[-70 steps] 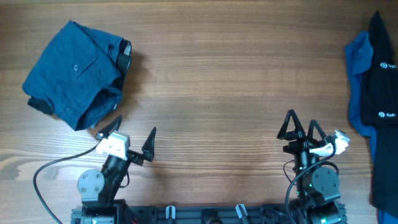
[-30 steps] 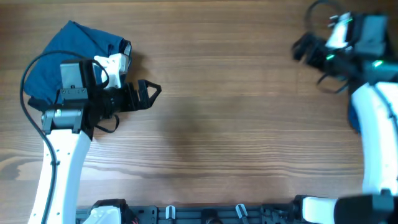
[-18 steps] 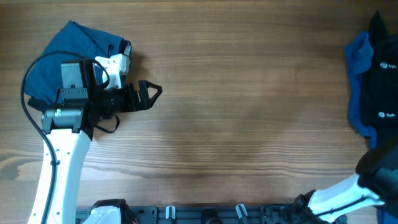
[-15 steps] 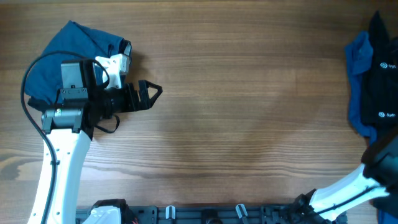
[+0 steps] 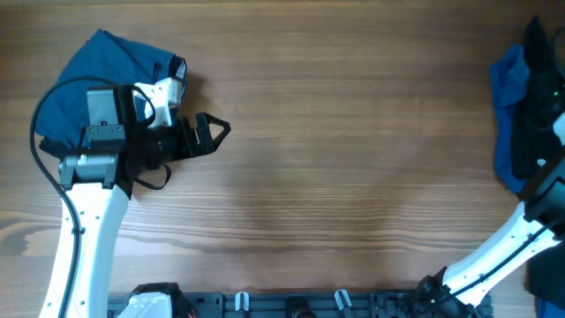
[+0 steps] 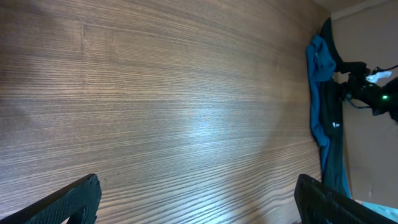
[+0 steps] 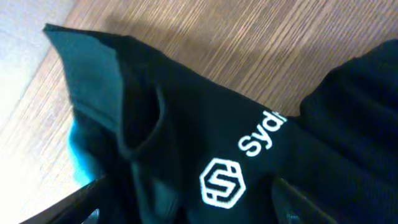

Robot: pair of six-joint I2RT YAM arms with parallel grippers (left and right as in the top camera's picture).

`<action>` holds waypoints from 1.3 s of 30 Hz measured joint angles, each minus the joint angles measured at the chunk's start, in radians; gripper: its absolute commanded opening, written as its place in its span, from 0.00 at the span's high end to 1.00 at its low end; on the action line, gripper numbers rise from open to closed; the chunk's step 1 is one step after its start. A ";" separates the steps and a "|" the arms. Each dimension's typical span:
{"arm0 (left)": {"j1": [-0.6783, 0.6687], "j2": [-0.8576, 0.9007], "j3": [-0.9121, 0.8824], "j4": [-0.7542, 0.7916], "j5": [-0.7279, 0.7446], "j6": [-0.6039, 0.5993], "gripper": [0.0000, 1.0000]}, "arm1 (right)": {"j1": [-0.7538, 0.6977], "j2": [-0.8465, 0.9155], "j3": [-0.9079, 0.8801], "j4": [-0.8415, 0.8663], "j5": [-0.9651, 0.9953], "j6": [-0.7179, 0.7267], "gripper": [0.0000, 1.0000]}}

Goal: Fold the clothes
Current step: 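Reach the right gripper to the black t-shirt pile and grasp it, then drag the black t-shirt leftward across the table with the right gripper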

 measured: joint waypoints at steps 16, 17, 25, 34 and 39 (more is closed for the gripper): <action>0.010 -0.003 0.000 0.000 0.000 -0.026 0.00 | 0.018 -0.509 -0.002 -0.107 -0.373 -0.024 0.96; 0.020 -0.010 0.002 0.001 0.000 -0.026 0.00 | 0.037 -0.559 0.004 -0.149 -0.397 -0.039 0.96; 0.071 -0.227 0.090 -0.019 0.000 -0.026 0.00 | 0.293 -0.589 0.007 -0.494 -0.518 -0.169 0.96; 0.071 -0.456 0.095 -0.089 -0.056 -0.026 0.00 | 0.862 -0.586 0.007 -0.550 -0.370 -0.283 0.00; 0.071 -0.440 0.096 -0.150 -0.097 -0.010 0.00 | 0.993 -0.586 0.007 -0.554 -0.104 -0.298 0.00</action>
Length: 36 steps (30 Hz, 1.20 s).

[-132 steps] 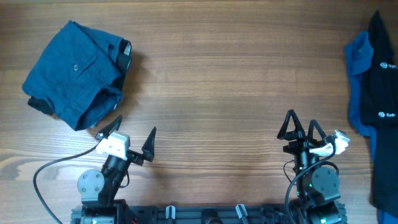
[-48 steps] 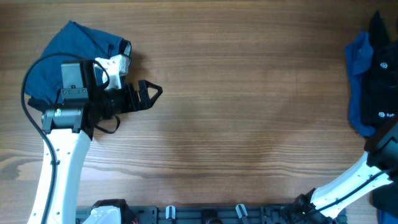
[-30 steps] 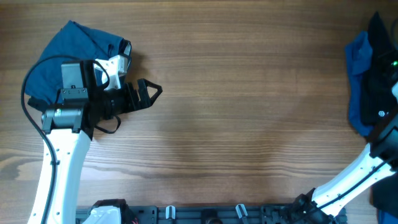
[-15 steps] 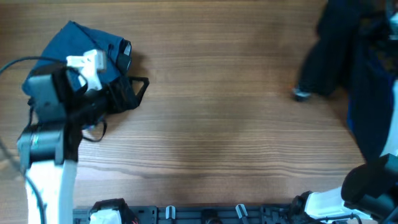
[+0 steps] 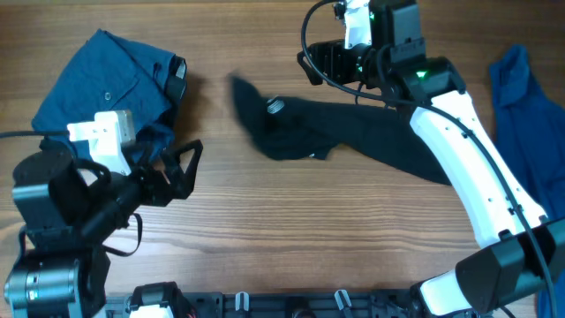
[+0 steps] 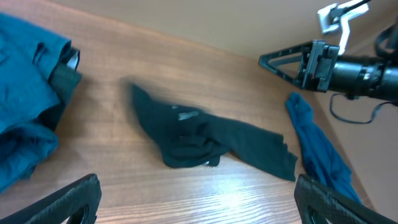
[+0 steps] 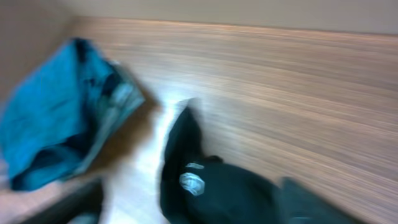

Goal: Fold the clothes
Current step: 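Drag the black t-shirt leftward across the table with the right gripper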

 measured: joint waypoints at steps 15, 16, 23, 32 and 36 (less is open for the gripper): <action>-0.266 0.459 0.002 -0.042 -0.102 0.104 0.28 | -0.403 0.002 -0.134 -0.350 0.069 0.105 0.01; -0.288 0.497 0.002 -0.031 -0.109 0.105 0.28 | -0.407 0.002 -0.166 -0.349 0.069 0.113 0.04; -0.384 0.689 0.002 0.010 -0.138 0.104 0.18 | -0.560 0.032 -0.365 -0.154 0.122 0.175 0.20; -0.643 0.789 0.002 0.265 -0.277 0.103 0.45 | -0.605 0.085 -0.421 -0.156 0.008 0.174 0.13; -0.799 0.941 0.002 0.499 -0.396 0.099 0.39 | -0.605 0.085 -0.421 -0.157 -0.084 0.154 0.11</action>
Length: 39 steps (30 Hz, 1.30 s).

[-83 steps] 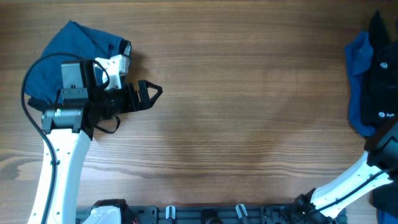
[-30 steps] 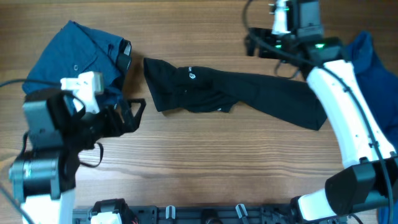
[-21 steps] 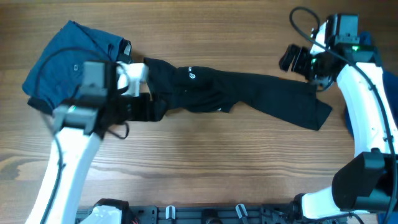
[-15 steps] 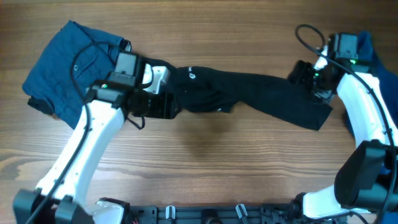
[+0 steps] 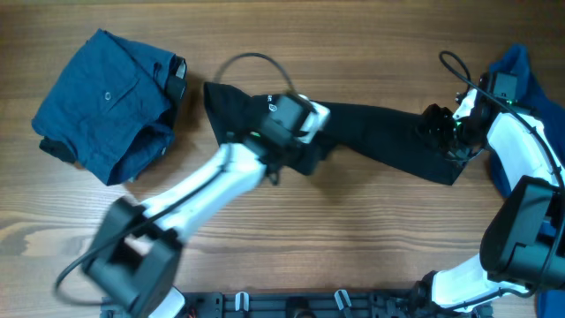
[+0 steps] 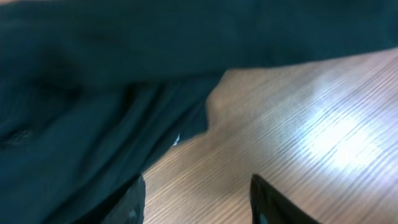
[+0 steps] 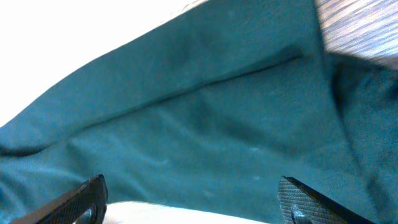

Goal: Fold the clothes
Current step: 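Drag the black t-shirt leftward across the table with the right gripper, then grasp the left end of the black t-shirt with the left gripper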

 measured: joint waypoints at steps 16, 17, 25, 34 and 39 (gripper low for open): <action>-0.015 0.196 0.000 0.111 -0.325 -0.111 0.26 | 0.000 0.000 0.000 0.016 -0.084 -0.039 0.07; -0.010 0.196 0.000 0.111 -0.332 -0.112 0.26 | 0.000 0.000 0.000 0.016 -0.084 -0.038 0.06; 0.009 0.174 0.002 -0.091 -0.365 -0.130 0.42 | 0.000 0.000 0.000 0.027 -0.084 -0.045 0.05; 0.019 0.174 0.000 -0.003 -0.369 -0.020 0.96 | 0.000 0.000 0.000 0.027 -0.084 -0.047 0.05; 0.019 0.167 0.011 -0.134 -0.382 -0.009 0.96 | 0.000 0.000 0.000 0.027 -0.083 -0.049 0.04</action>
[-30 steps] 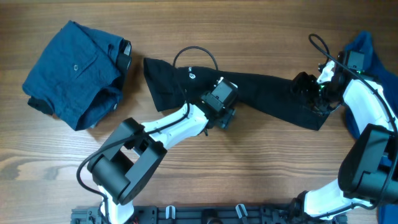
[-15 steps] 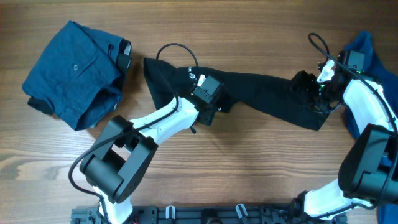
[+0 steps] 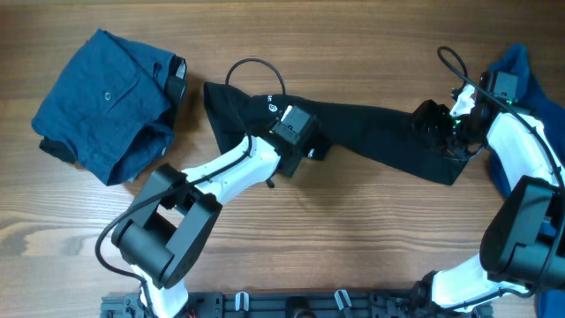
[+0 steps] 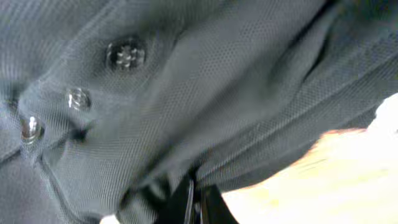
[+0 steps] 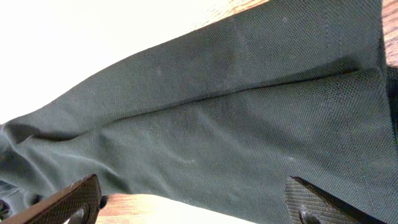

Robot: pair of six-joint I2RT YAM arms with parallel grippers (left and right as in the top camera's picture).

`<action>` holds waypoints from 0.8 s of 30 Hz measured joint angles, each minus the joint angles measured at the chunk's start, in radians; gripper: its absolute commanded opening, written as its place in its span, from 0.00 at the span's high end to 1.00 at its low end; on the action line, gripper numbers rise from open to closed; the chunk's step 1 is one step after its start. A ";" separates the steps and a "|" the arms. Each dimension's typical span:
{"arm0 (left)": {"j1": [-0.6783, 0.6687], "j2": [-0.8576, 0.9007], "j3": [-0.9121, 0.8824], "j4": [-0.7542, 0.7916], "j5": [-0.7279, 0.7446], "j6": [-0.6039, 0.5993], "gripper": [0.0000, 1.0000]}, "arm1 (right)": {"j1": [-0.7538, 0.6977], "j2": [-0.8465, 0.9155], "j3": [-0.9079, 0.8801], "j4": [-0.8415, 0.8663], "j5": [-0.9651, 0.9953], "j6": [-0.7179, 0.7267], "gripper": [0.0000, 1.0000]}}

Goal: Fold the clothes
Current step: 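Grasp the left end of the black t-shirt with the left gripper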

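Note:
A black polo shirt (image 3: 371,124) lies stretched across the middle of the table, bunched at its left end. My left gripper (image 3: 304,147) is down on that bunched part, shut on a fold of the black fabric (image 4: 196,200) near the shirt's buttons (image 4: 125,55). My right gripper (image 3: 431,124) hovers over the shirt's right end, its fingers (image 5: 68,200) wide apart, open (image 5: 199,208) with the cloth (image 5: 205,124) flat beneath it.
A folded blue garment (image 3: 106,93) sits at the back left. Another blue garment (image 3: 519,66) lies at the far right edge, behind my right arm. Bare wood runs along the front of the table (image 3: 353,238).
My left gripper, then open just over the shirt's lower edge, is now shut on the fabric by the buttons. The right gripper has stayed open over the shirt's right end.
At first the table's middle was bare, my left gripper open by the folded blue garment, my right at the far right on the black shirt. Then the shirt lay mid-table with both grippers open. Later both were at the shirt, and now the left grips it.

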 measured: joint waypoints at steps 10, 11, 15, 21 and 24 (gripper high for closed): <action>0.016 -0.390 0.171 -0.344 -0.017 -0.025 0.96 | 0.000 0.000 0.000 -0.027 0.012 -0.003 0.03; 0.026 -0.414 0.171 -0.343 -0.019 -0.026 0.96 | 0.000 0.000 0.000 -0.034 0.023 -0.004 0.03; 0.039 -0.415 0.171 -0.364 -0.051 -0.028 0.96 | 0.000 0.000 0.000 -0.064 0.048 -0.004 0.02; 0.077 -0.415 0.171 -0.365 -0.127 -0.063 0.96 | 0.000 0.000 -0.032 -0.080 0.087 -0.003 0.15; 0.103 -0.415 0.171 -0.366 -0.129 -0.069 0.96 | 0.000 0.000 -0.108 -0.050 0.088 -0.002 0.15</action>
